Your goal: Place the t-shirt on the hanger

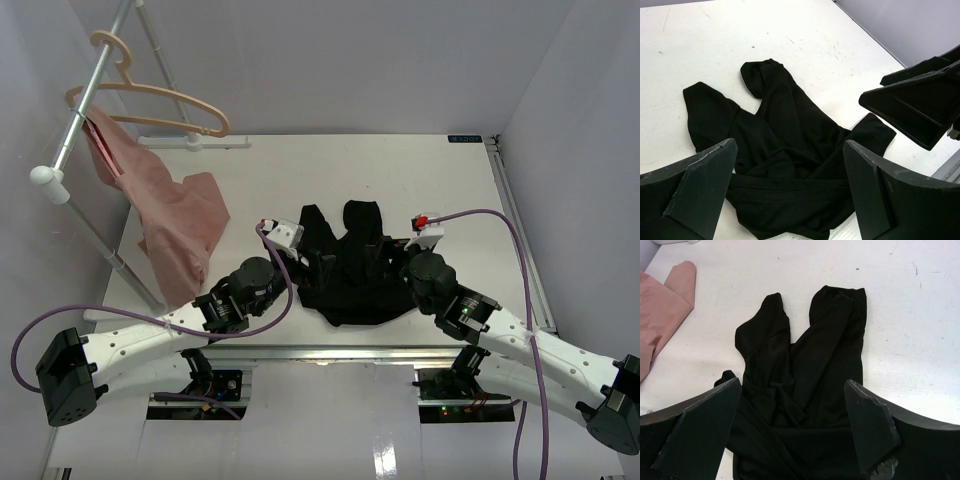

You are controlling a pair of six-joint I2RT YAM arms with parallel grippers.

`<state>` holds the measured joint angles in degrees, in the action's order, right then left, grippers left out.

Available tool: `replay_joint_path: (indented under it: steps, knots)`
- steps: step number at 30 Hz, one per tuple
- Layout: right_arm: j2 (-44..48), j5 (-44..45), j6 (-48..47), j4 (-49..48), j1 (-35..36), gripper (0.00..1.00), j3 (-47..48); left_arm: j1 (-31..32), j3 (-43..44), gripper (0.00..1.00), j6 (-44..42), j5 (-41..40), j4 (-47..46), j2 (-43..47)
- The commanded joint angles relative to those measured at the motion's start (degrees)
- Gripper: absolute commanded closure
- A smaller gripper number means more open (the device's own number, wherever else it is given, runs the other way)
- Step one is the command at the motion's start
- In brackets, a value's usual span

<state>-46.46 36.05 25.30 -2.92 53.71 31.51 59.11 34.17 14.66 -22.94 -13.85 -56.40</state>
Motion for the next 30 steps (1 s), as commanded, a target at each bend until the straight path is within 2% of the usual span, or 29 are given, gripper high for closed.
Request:
replay_joint_path:
  steps: [1, 7, 10, 12, 13, 15, 18, 27, 29, 30]
  knots:
    - [-0.7, 1.1, 1.4, 0.2, 0.3, 0.1, 3.5, 0.3, -0.7, 0.02, -0.2, 0.6, -1.5, 0.9]
    - [-5.1, -4.1, 1.2, -0.5, 0.2, 0.09, 4.4, 0.3, -1.1, 0.02, -0.1, -1.4, -1.9, 0.6]
    - [-9.0, -11.7, 0.6, -0.5, 0.2, 0.01, 5.2, 0.3, -1.6, 0.02, 0.0, -3.8, -2.0, 1.3]
    - [-11.6, -17.1, 0.9, 0.6, 0.2, 0.26, 5.7, 0.3, -2.1, 0.02, 0.0, -4.9, -2.4, 2.2]
    - [-12.7, -19.5, 1.3, 1.2, 0.2, 0.3, 5.8, 0.3, -2.3, 0.02, 0.0, -5.7, -2.5, 2.6]
    - [-15.2, -24.3, 1.1, 1.7, 0.2, 0.3, 5.8, 0.3, -2.9, 0.02, 0.0, -7.6, -2.8, 3.4]
    - [-18.3, -26.9, 0.5, 2.6, 0.2, 0.34, 5.2, 0.3, -3.5, 0.02, 0.2, -9.4, -3.0, 4.5]
    - [-32.3, -22.4, -1.0, 4.3, 0.2, 0.34, 6.2, 0.3, -5.7, 0.02, 1.0, -11.3, -4.2, 8.2]
    - [-35.0, -20.9, -1.1, 5.8, 0.0, 0.42, 7.0, 0.3, -5.7, 0.02, 0.8, -11.7, -4.4, 7.9]
    - [-35.7, -20.3, -1.2, 6.4, -0.1, 0.54, 7.4, 0.3, -5.6, 0.03, 0.8, -11.9, -4.3, 7.5]
